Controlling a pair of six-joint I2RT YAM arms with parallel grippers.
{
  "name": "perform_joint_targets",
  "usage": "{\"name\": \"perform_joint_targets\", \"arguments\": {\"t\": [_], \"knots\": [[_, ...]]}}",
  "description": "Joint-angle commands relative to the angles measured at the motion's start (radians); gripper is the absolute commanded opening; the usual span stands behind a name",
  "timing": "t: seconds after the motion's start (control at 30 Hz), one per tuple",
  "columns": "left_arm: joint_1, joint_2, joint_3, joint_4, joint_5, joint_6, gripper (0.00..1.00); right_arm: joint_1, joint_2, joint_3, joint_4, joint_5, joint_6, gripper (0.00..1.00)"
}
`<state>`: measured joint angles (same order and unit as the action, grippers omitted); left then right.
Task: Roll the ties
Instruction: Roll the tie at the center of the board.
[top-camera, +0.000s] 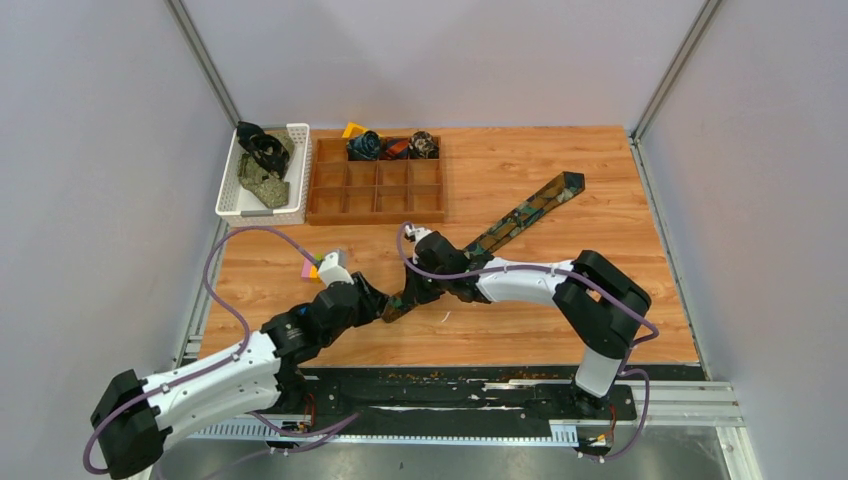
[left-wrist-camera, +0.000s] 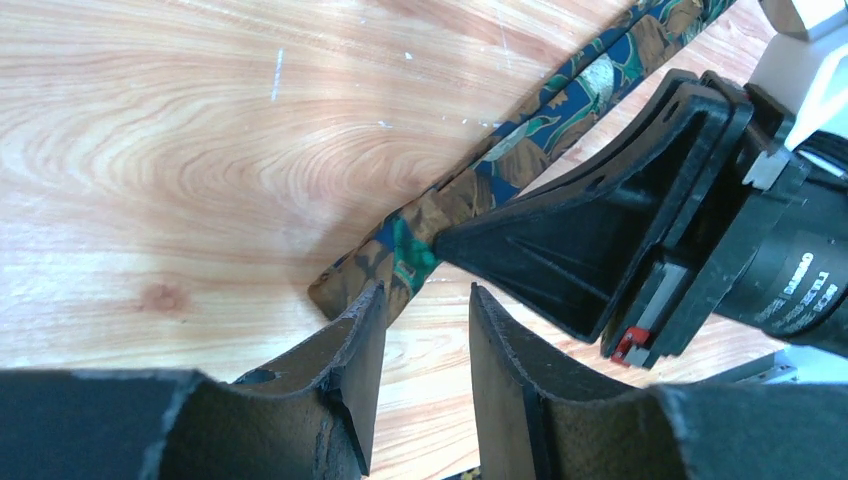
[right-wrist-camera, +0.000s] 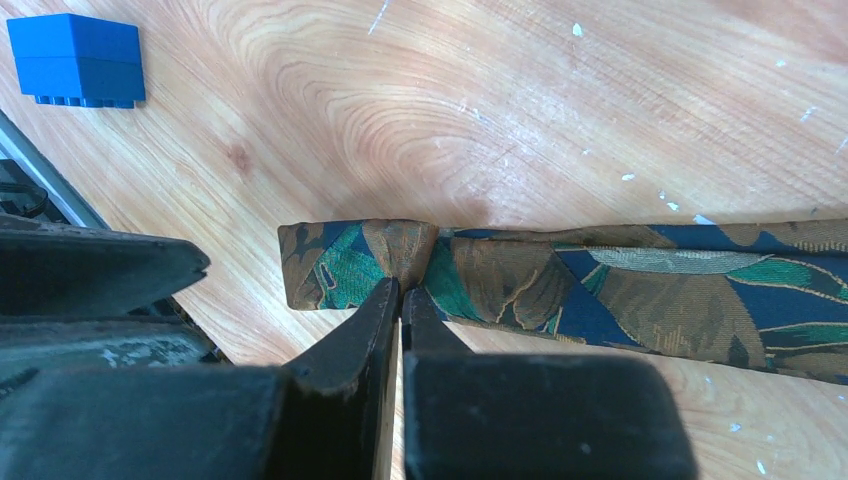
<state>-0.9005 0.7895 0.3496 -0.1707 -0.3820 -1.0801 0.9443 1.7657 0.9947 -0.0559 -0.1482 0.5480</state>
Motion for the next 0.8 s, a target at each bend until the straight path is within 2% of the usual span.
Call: {"name": "perform_joint_targets", "arguments": {"t": [0.0, 0.23, 0.47, 0.77], "knots": [[0.006, -0.097, -0.060, -0.078, -0.043, -0.037, 0.43, -0.009, 0.014, -0.021, 0.081, -0.027, -0.026, 0.00], [0.006, -0.162, -0.146, -0.061, -0.035, -0.113, 0.44, -0.012, 0.051, -0.047, 0.125, -0.045, -0.025, 0.00], [0.006, -0.088, -0.161, 0.013, -0.007, -0.150, 0.46, -0.013, 0.069, -0.071, 0.151, -0.051, -0.014, 0.00], [0.006, -0.042, -0.114, 0.018, -0.008, -0.197, 0.50, -0.013, 0.066, -0.097, 0.180, -0.062, -0.002, 0.00]]}}
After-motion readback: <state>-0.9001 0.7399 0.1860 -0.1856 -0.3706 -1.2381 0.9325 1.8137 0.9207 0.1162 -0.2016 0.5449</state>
